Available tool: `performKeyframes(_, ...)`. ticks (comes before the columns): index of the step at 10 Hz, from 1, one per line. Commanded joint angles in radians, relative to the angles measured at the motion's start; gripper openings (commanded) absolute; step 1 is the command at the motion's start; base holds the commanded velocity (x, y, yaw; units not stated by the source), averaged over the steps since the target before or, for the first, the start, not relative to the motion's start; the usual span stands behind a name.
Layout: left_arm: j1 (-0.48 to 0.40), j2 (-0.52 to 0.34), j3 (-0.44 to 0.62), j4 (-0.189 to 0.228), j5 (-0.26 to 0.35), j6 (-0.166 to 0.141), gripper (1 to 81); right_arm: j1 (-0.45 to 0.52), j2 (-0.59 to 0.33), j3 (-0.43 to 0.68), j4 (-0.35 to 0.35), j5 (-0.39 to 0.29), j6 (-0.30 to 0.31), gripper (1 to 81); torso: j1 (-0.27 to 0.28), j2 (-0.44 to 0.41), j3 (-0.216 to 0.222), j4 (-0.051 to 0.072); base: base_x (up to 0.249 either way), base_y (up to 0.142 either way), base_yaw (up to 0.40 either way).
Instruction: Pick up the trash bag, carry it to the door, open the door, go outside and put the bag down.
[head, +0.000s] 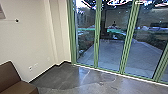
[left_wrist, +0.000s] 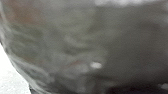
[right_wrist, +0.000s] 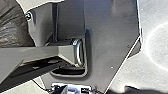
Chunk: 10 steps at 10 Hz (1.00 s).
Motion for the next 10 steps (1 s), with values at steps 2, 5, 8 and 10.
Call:
performKeyframes(2, -0.059, -0.007, -0.002, 0.001, 0.088, 0.008, 1.0, 0.049, 0.01, -0.021, -0.004, -0.065, -0.004, 81.1, 0.0, 0.0, 0.0, 0.0, 0.0, 0.0, -0.247)
performKeyframes(5, -0.059, -0.004, -0.001, 0.018, 0.088, 0.007, 1.0, 0.046, 0.01, -0.027, -0.004, -0.065, -0.004, 81.1, 0.0, 0.0, 0.0, 0.0, 0.0, 0.0, -0.247)
performKeyframes(8, -0.059, -0.002, -0.004, 0.02, 0.086, 0.007, 1.0, 0.046, 0.013, -0.027, -0.011, -0.065, -0.004, 81.1, 0.0, 0.0, 0.0, 0.0, 0.0, 0.0, -0.248)
performKeyframes(10, -0.059, -0.002, -0.004, 0.02, 0.086, 0.007, 1.0, 0.044, 0.019, -0.039, -0.011, -0.063, -0.004, 81.1, 0.0, 0.0, 0.0, 0.0, 0.0, 0.0, -0.248)
